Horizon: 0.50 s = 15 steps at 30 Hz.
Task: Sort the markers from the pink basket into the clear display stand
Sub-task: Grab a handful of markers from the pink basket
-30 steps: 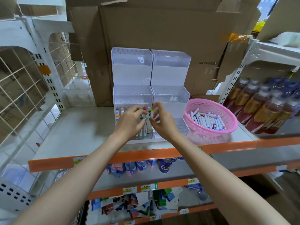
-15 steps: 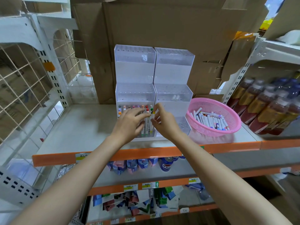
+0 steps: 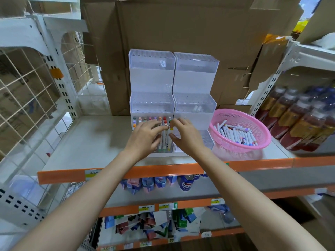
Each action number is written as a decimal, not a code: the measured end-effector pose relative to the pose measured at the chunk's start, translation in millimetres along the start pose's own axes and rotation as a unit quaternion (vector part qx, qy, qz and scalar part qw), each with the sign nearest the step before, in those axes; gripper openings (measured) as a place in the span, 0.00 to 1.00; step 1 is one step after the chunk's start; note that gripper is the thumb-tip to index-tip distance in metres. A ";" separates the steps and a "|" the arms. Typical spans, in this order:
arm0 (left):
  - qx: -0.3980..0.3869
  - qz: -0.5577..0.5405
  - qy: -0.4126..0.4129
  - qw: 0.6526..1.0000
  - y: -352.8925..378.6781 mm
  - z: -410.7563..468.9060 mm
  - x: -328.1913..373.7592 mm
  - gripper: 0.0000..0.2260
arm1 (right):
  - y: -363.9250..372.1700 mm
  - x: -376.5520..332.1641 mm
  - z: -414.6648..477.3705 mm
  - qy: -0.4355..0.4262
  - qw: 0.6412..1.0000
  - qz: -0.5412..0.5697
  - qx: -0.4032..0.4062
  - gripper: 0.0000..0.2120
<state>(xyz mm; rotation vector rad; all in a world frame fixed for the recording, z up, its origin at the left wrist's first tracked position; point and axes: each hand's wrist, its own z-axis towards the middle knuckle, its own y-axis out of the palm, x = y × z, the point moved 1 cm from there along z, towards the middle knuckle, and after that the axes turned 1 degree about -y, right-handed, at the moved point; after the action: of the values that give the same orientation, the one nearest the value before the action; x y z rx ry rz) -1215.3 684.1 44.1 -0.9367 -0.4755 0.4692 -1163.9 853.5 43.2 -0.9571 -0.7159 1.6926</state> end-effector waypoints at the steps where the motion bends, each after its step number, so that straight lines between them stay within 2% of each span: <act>1: 0.001 0.001 0.000 1.000 -0.2 0.3 0.1 0.18 | -0.5 0.6 0.8 -0.021 0.999 -0.023 0.024 0.11; 5: 0.016 -0.001 -0.016 1.000 0.3 2.3 2.9 0.16 | -0.5 0.7 5.0 -0.035 0.997 -0.031 0.066 0.06; 10: 0.034 -0.008 -0.030 0.999 2.7 7.6 6.0 0.13 | -6.3 -1.1 5.5 -0.031 0.997 -0.013 0.066 0.02; 15: 0.024 0.003 -0.017 1.000 5.2 24.0 18.3 0.16 | -17.1 13.7 -2.5 0.028 0.998 -0.016 0.059 0.09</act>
<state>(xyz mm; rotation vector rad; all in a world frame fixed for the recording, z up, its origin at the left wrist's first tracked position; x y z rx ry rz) -1215.4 712.7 55.2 -0.8856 -0.4908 0.5002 -1155.8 871.7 52.5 -0.9021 -0.5844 1.6536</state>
